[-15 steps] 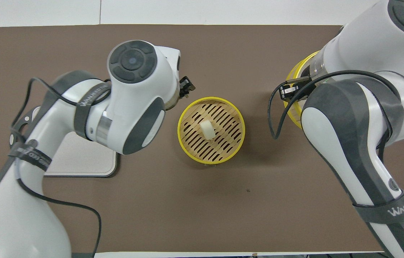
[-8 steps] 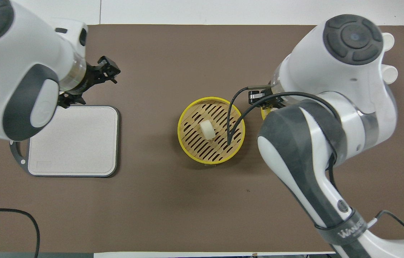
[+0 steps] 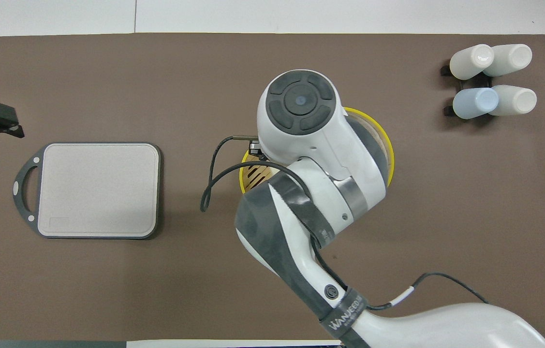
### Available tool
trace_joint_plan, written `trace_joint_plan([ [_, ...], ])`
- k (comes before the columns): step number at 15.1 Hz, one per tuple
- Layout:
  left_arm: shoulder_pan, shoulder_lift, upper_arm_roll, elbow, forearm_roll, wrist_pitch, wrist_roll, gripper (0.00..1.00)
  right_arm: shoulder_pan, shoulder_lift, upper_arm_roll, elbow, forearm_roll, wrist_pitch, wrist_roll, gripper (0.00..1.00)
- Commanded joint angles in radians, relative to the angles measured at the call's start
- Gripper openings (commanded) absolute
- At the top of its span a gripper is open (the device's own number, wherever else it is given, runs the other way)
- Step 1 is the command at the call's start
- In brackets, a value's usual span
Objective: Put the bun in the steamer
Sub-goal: 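Lower the lid onto the steamer with the right gripper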
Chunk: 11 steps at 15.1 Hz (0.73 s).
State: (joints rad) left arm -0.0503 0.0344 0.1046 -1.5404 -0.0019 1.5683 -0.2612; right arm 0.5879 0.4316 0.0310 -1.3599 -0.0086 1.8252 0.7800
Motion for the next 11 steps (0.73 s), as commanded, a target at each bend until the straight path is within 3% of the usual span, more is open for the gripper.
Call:
trace_joint_plan([
  [1, 0.043, -0.028, -0.014, -0.027, 0.023, -0.025, 0.065, 1.0, 0.036, 0.156, 0.001, 0.202, -0.007, -0.023, 0.093, 0.0],
  [4, 0.043, -0.031, -0.016, -0.024, 0.023, -0.025, 0.094, 1.0, 0.058, 0.185, 0.001, 0.209, -0.008, 0.003, 0.114, 0.0],
  [7, 0.041, -0.109, -0.016, -0.074, 0.017, -0.051, 0.122, 1.0, 0.07, 0.188, 0.003, 0.2, -0.001, 0.026, 0.122, 0.0],
  [11, -0.011, -0.116, -0.014, -0.083, 0.011, -0.056, 0.119, 1.0, 0.067, 0.183, 0.004, 0.182, 0.002, 0.028, 0.13, 0.0],
])
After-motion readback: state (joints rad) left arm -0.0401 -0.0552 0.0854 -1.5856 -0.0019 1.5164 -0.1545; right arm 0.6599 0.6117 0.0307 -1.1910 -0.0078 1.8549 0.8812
